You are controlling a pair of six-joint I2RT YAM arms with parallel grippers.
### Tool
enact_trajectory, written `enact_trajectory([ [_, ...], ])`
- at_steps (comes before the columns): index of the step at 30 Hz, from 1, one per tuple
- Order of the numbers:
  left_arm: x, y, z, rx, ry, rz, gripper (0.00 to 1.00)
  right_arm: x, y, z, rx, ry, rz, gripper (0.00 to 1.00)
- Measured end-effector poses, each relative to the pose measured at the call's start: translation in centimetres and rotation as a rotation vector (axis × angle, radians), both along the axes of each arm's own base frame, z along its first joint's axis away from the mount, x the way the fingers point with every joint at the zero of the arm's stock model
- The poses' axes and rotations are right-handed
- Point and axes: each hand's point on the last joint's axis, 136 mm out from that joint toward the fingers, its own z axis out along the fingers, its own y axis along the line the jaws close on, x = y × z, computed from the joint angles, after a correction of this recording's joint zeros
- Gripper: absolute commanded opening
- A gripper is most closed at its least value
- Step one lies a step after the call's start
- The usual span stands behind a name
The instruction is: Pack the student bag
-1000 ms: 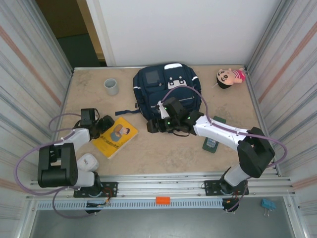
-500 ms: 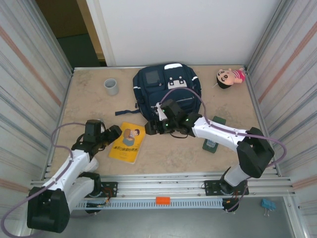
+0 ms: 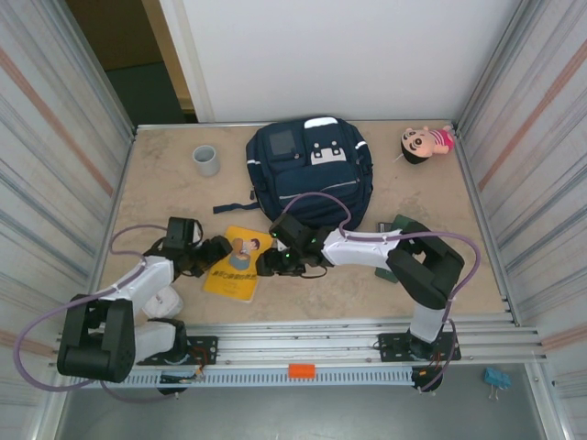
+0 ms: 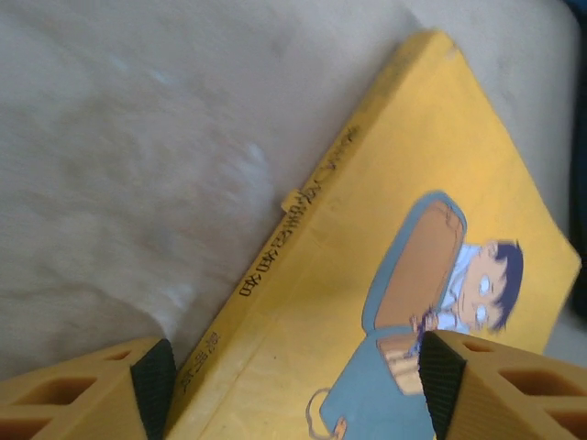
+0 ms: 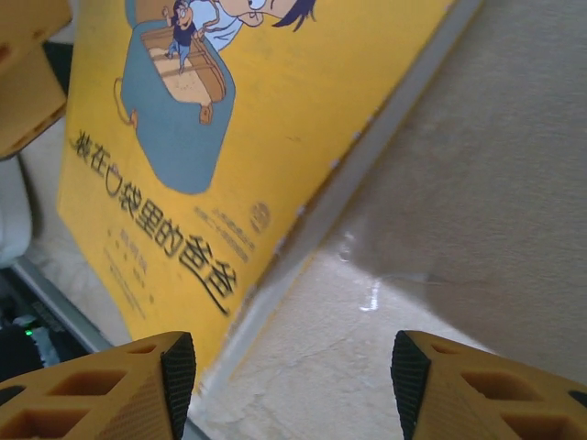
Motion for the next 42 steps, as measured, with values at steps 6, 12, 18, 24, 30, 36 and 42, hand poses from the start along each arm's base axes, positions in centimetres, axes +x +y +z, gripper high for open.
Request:
enact_trajectory([
  [6, -3.6, -4.9, 1.5, -0.094, 0.015, -0.165, 0.73, 1.2, -2.1, -0.6, -0.058, 0.014, -0.045, 0.60],
  [12, -5.8, -4.0, 1.2, -0.116, 0.006, -0.122, 0.71, 1.0, -4.5, -0.8, -0.155, 0.002, -0.047, 0.59],
  [18, -6.5, -3.2, -0.1, -0.146, 0.035, -0.077, 0.69, 0.4, -4.3, -1.1, -0.137, 0.020, -0.030, 0.49],
  [24, -6.4, -3.5, -0.6, -0.168, 0.066, -0.085, 0.65, 0.3, -3.1, -2.4, -0.134, 0.043, -0.006, 0.17],
  [30, -6.3, -4.0, -0.8, -0.203, 0.094, -0.103, 0.61, 0.5, -2.7, -2.2, -0.123, 0.032, -0.007, 0.13],
  [36, -6.9, -6.3, 0.2, -0.264, 0.101, -0.202, 0.61, 0.5, -2.5, -2.3, -0.105, 0.033, -0.015, 0.13],
  [42, -6.5, -8.5, 5.1, -0.343, -0.008, -0.296, 0.54, 0.6, -2.0, -2.0, -0.074, 0.036, -0.020, 0.15],
])
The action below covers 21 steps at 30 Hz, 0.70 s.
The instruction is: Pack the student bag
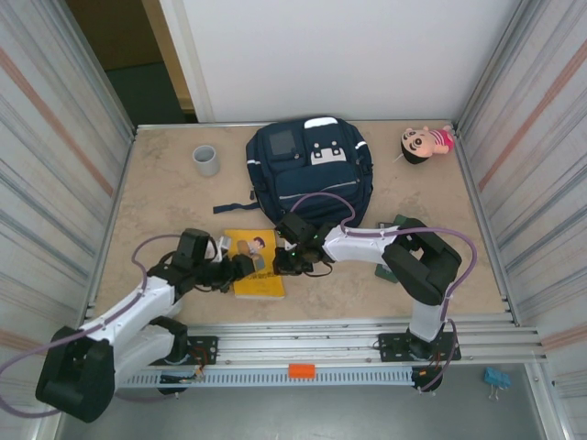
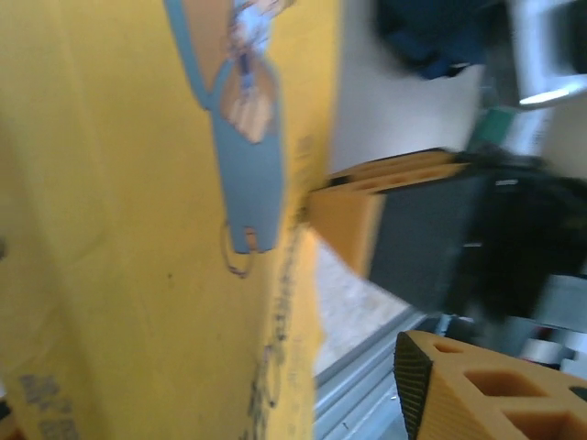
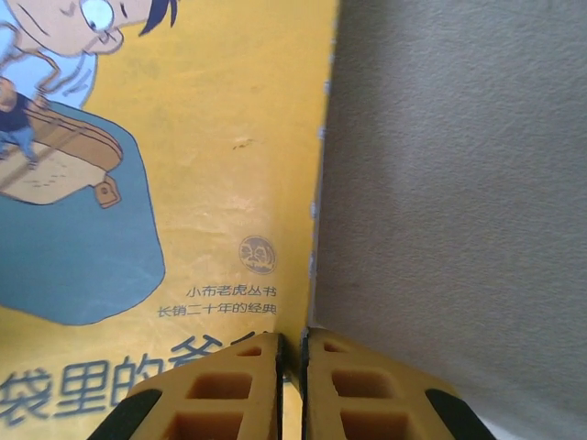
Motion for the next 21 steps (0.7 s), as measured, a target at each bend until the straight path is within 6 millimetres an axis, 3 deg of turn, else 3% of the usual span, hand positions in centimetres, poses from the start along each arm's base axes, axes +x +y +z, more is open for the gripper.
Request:
enact_trajectory([
  [3, 0.4, 0.1, 0.8, 0.005, -0.043, 0.000, 0.36, 0.0, 0.2, 0.0, 0.014, -0.005, 0.001, 0.20],
  [7, 0.3, 1.0, -1.4, 0.070, -0.002, 0.031, 0.02, -0.2, -0.1, 0.1, 0.043, -0.016, -0.013, 0.27],
  [11, 0.3, 2.0, -3.6, 0.155, 0.044, 0.055, 0.00, -0.2, -1.0, 1.1, 0.093, -0.046, -0.036, 0.41],
  [14, 0.8, 2.1, -3.2, 0.186, 0.000, 0.035, 0.00, 0.6, -2.2, 3.4, 0.161, -0.120, -0.073, 0.43],
  [16, 1.7, 1.7, -1.8, 0.170, -0.087, 0.017, 0.00, 1.5, -3.2, 5.5, 0.226, -0.202, -0.107, 0.44],
  [21, 4.6, 0.6, 4.4, 0.061, -0.412, 0.037, 0.00, 3.2, -6.1, 12.9, 0.383, -0.482, -0.162, 0.50],
])
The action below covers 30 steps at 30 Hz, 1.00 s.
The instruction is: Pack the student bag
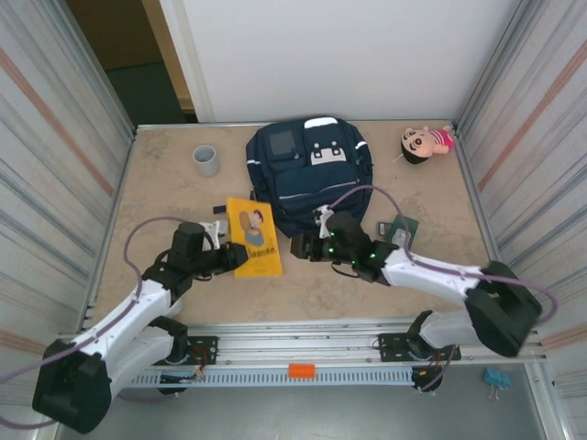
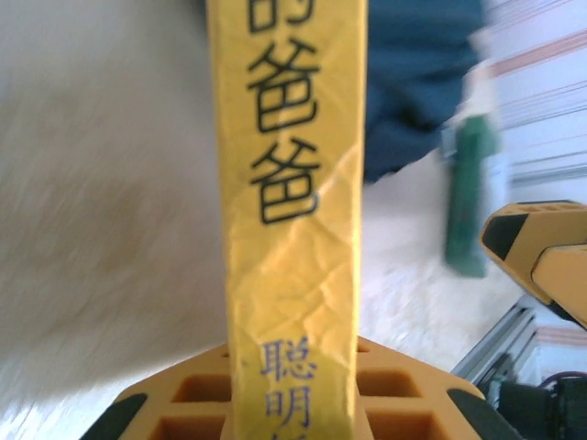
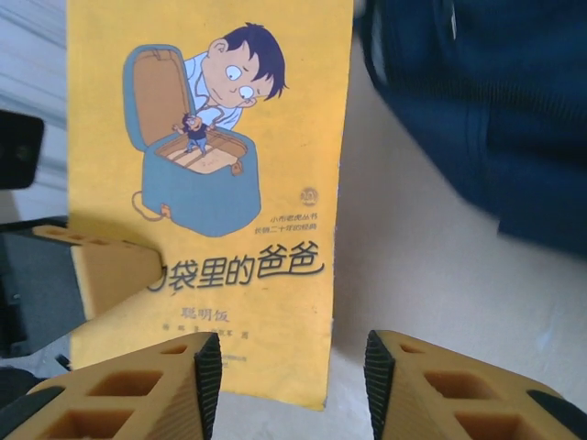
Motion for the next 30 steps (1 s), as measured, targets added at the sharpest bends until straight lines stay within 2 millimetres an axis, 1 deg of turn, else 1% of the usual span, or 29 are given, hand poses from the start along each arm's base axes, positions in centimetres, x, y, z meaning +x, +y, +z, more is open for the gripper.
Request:
enact_trajectory([
  [3, 1.1, -0.7, 4.1, -0.078, -0.175, -0.004, 0.00, 0.4, -1.2, 5.2, 0.079, -0.179, -0.022, 0.62],
  [5, 1.4, -1.2, 6.3, -0.129, -0.247, 0.000, 0.00, 0.3, -2.2, 8.3, 0.142, -0.269, -0.043, 0.67],
  [6, 1.5, -1.5, 7.1, -0.154, -0.268, 0.003, 0.00, 0.3, -2.9, 9.5, 0.174, -0.299, -0.060, 0.67],
  [8, 1.7, -1.9, 8.2, -0.198, -0.272, 0.022, 0.00, 0.5, -4.0, 10.8, 0.217, -0.322, -0.091, 0.68],
  [9, 1.9, -2.1, 8.5, -0.218, -0.259, 0.039, 0.00, 0.6, -4.3, 11.1, 0.234, -0.318, -0.102, 0.69],
  [11, 2.4, -2.1, 8.9, -0.256, -0.225, 0.082, 0.00, 0.6, -4.4, 11.1, 0.263, -0.290, -0.107, 0.70],
  [13, 3.0, -2.1, 9.2, -0.301, -0.196, 0.128, 0.00, 0.3, -4.0, 10.6, 0.293, -0.243, -0.106, 0.71],
  [18, 4.6, -2.5, 9.3, -0.410, -0.118, 0.216, 0.00, -0.8, -3.0, 8.2, 0.362, -0.093, -0.125, 0.74],
  [21, 5.1, -3.2, 9.5, -0.454, -0.102, 0.243, 0.00, -1.4, -2.5, 7.0, 0.396, -0.015, -0.140, 0.77],
  [26, 5.9, -3.8, 9.6, -0.512, -0.081, 0.281, 0.00, -2.5, -0.6, 6.9, 0.458, 0.074, -0.137, 0.80],
  [30, 6.4, -4.0, 9.6, -0.540, -0.071, 0.299, 0.00, -2.2, 0.2, 6.0, 0.470, 0.128, -0.157, 0.80],
])
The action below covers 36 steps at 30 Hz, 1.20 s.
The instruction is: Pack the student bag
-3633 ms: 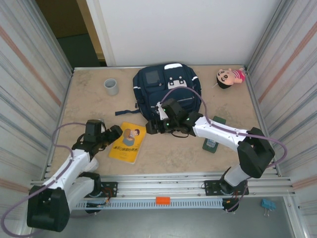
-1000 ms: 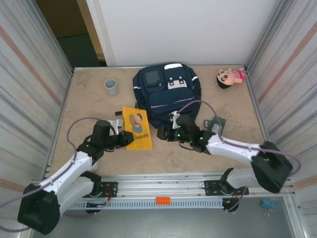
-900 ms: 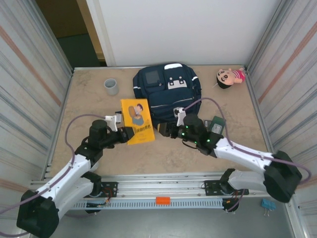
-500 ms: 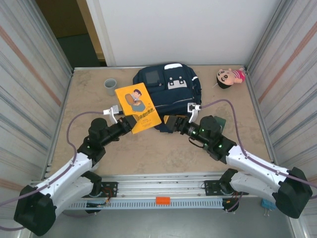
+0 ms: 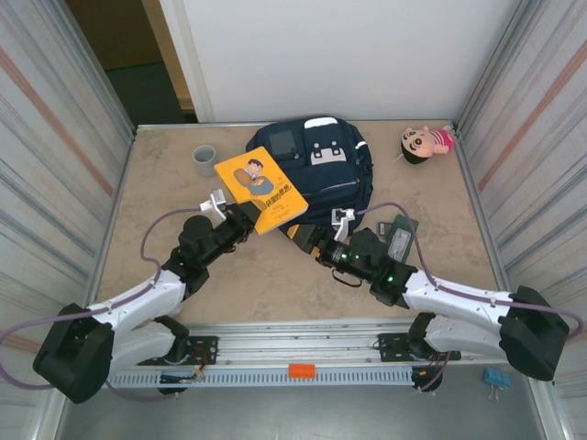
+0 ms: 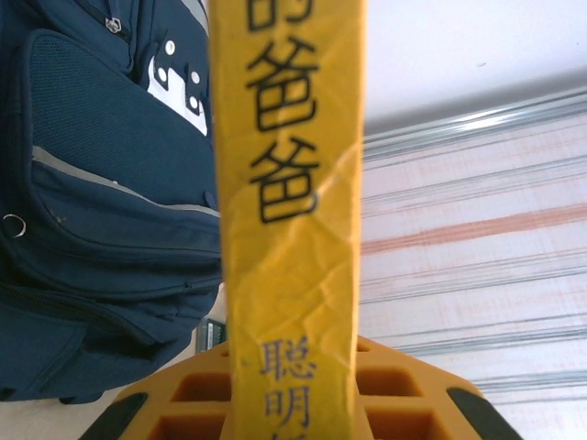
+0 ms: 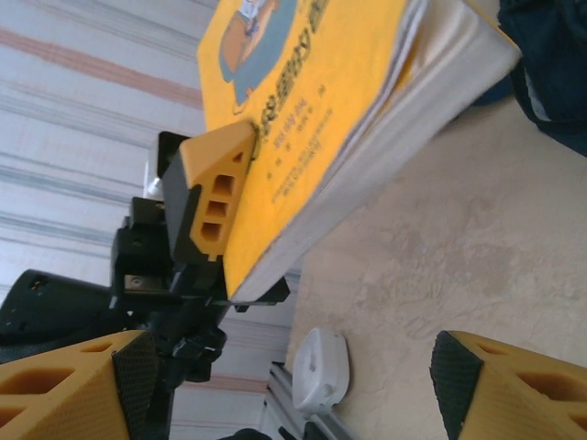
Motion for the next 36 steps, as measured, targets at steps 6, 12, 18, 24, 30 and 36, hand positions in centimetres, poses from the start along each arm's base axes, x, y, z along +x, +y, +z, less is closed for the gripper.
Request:
enact_trajectory([
  [6, 0.1, -0.2, 0.8, -0.011, -0.010, 0.002, 0.00, 0.8, 0.9, -1.0, 0.024, 0.056, -0.017, 0.80],
  [12, -0.8, -1.3, 1.0, -0.040, 0.009, -0.029, 0.00, 2.2, 2.6, -0.4, 0.092, 0.065, -0.027, 0.78],
  [18, -1.0, -2.3, 1.0, -0.080, 0.028, -0.036, 0.00, 3.4, 3.4, 0.3, 0.173, 0.074, -0.068, 0.60],
  [24, -0.7, -3.2, 0.1, -0.107, 0.065, -0.030, 0.00, 4.6, 3.6, 0.0, 0.238, 0.105, -0.134, 0.13],
  [30, -0.5, -3.2, -0.4, -0.101, 0.075, -0.009, 0.37, 5.1, 3.1, 0.0, 0.270, 0.116, -0.142, 0.00],
  [36, -1.1, -1.6, -1.0, 0.089, 0.040, 0.025, 0.78, 7.6, -3.9, -3.5, 0.140, 0.146, -0.297, 0.00],
])
